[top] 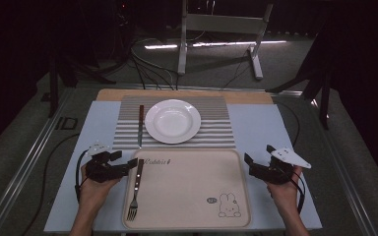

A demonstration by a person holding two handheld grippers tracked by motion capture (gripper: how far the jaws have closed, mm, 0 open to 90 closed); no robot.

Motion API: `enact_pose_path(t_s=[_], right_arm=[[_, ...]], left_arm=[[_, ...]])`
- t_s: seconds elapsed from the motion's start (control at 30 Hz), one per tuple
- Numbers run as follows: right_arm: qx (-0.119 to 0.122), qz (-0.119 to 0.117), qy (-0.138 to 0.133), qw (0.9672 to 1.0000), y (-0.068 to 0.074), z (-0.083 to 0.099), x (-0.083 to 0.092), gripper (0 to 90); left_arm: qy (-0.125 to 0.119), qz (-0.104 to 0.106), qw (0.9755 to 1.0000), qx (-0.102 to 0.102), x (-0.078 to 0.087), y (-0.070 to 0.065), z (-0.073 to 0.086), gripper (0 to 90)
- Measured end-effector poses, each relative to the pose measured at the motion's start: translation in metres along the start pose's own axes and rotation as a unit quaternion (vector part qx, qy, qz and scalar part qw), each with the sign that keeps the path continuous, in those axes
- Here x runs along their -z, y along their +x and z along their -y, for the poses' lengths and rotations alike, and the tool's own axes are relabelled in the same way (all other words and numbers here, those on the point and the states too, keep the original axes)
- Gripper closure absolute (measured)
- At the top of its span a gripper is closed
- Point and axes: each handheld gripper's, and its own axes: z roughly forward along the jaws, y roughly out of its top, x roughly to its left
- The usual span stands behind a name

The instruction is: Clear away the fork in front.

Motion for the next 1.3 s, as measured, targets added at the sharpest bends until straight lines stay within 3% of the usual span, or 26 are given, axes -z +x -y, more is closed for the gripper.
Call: enact_pose_path(t_s=[0.1,0.13,0.3,0.63,0.9,1.3], right_arm=[[0.000,-0.001,0.000,1.0000,0.000,0.000,0.000,11.3],[0.000,-0.002,-0.001,1.0000,0.000,0.000,0.001,11.3],[0.002,-0.006,-0.003,1.0000,0.001,0.001,0.003,11.2],[0.001,-0.008,-0.007,0.9999,-0.001,0.006,0.011,11.2],[-0.003,-0.011,-0.010,0.9999,-0.003,0.011,0.020,11.2],[-0.012,-0.006,-0.017,0.9998,-0.010,0.021,0.031,11.2]], left_arm=[[-0.021,-0.014,0.9997,-0.003,0.007,-0.001,-0.005,15.8],[-0.042,-0.026,0.9987,-0.010,0.013,-0.002,-0.009,15.8],[-0.079,-0.031,0.9963,-0.016,0.025,0.000,-0.019,3.3],[-0.119,-0.049,0.9904,-0.049,0.035,0.001,-0.019,0.1],[-0.131,-0.062,0.9878,-0.057,0.039,0.005,-0.013,0.1],[-0.135,-0.071,0.9869,-0.054,0.038,0.008,-0.008,0.1]])
